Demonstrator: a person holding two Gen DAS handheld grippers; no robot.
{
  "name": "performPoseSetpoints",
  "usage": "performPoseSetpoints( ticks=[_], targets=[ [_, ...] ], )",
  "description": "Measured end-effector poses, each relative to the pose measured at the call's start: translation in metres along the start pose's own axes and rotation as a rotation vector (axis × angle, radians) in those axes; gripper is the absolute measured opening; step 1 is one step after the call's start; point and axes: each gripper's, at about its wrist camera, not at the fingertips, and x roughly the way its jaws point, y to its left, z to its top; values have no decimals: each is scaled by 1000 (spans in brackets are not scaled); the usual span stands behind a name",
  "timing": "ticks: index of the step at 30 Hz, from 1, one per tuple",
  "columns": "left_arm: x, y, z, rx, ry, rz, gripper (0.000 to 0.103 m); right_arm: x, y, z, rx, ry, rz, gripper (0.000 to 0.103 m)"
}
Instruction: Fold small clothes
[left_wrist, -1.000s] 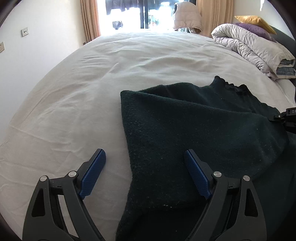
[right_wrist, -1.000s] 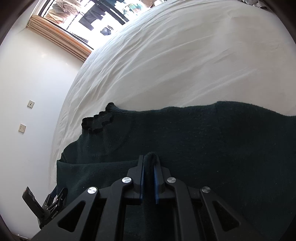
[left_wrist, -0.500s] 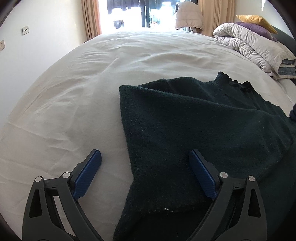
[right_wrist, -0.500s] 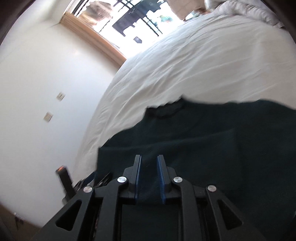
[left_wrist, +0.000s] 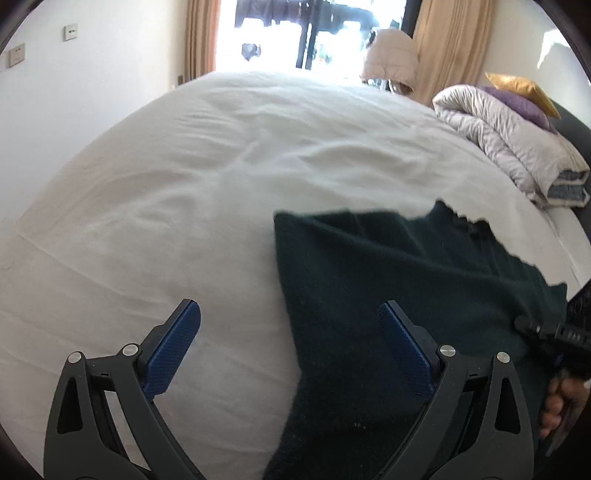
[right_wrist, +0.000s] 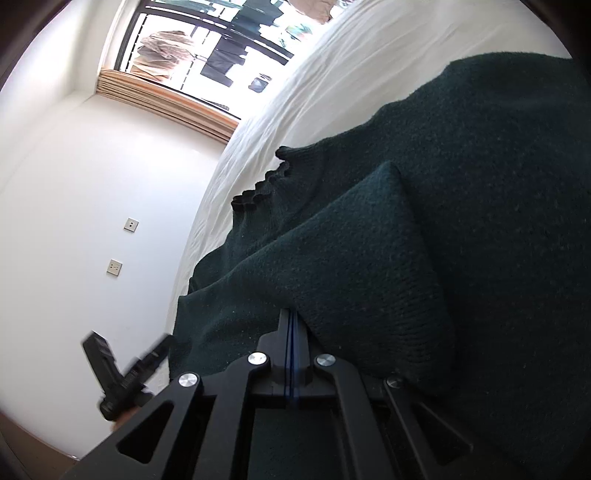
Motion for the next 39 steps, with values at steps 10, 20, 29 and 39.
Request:
performPoseSetpoints(
  ticks=[10, 20, 29, 39],
  targets=[
    [54, -7, 4, 109, 105, 47, 102, 0, 1, -5, -23, -14, 7, 0],
    [22, -9, -22, 236, 55, 159, 102, -51, -16, -22, 41, -56, -56, 0],
    [-43, -64, -20, 256, -77, 134, 100, -235, -74, -36, 254, -476, -105, 76],
    [10, -132, -69, 242, 74, -65, 100, -365, -215, -63, 681, -849, -62, 64]
  ],
)
